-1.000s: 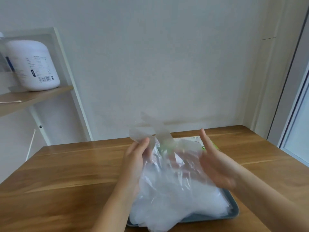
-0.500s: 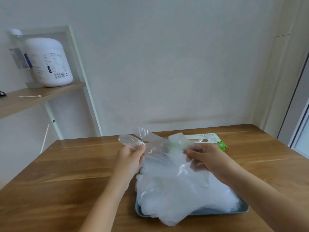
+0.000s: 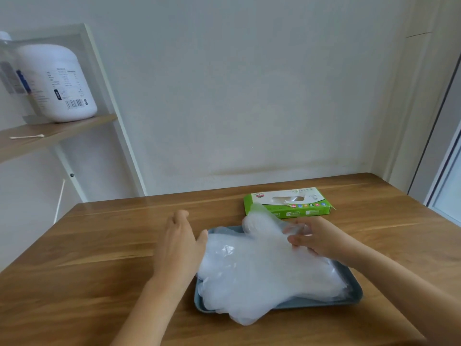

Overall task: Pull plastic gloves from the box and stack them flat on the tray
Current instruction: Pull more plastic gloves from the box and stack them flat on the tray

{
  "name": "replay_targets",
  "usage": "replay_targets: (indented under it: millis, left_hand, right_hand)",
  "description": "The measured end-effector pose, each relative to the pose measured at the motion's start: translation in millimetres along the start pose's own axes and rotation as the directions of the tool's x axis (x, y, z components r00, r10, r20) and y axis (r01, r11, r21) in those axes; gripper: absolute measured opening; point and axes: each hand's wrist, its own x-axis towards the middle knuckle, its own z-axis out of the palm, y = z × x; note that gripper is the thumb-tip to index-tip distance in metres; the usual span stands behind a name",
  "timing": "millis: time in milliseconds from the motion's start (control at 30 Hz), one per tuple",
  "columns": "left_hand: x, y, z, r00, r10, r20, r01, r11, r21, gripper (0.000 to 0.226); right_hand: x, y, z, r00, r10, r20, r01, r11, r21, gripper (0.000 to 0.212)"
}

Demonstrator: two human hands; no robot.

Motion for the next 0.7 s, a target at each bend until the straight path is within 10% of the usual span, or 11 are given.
replay_targets:
  millis: [100, 300, 533, 633, 700]
  left_hand:
    - [-3, 13, -3, 0.966, 0.213, -0.147, -0.229, 0.968, -0.102, 0.046]
    - [-10, 43, 30, 0.816, 0.541, 0.203, -0.482, 0.831, -0.278, 0.041]
    - [-17, 34, 64, 0.65, 0.453, 0.61, -0.49, 0.863, -0.119, 0.085]
    - [-17, 32, 68, 0.613, 0.414, 0.673, -0.501, 0.862, -0.075, 0.091]
    - [-18, 32, 70, 0.608, 0.4, 0.685, -0.509, 0.859, -0.051, 0.095]
  right_hand:
    - [1, 5, -1, 1.0, -0.026, 0.011, 0.026, 0.999, -0.029, 0.015]
    - [3, 11, -3, 0.998, -0.05, 0.04, 0.051, 0.998, -0.039, 0.013]
    - [-7, 10, -1, 0.994, -0.057, -0.089, 0.02, 0.926, -0.376, 0.025]
    - [-16, 8, 8, 0.873, -0.404, -0.274, 0.158, 0.765, -0.624, 0.033]
    - [-24, -2, 14, 0.862, -0.489, -0.136, 0.325, 0.738, -0.592, 0.036]
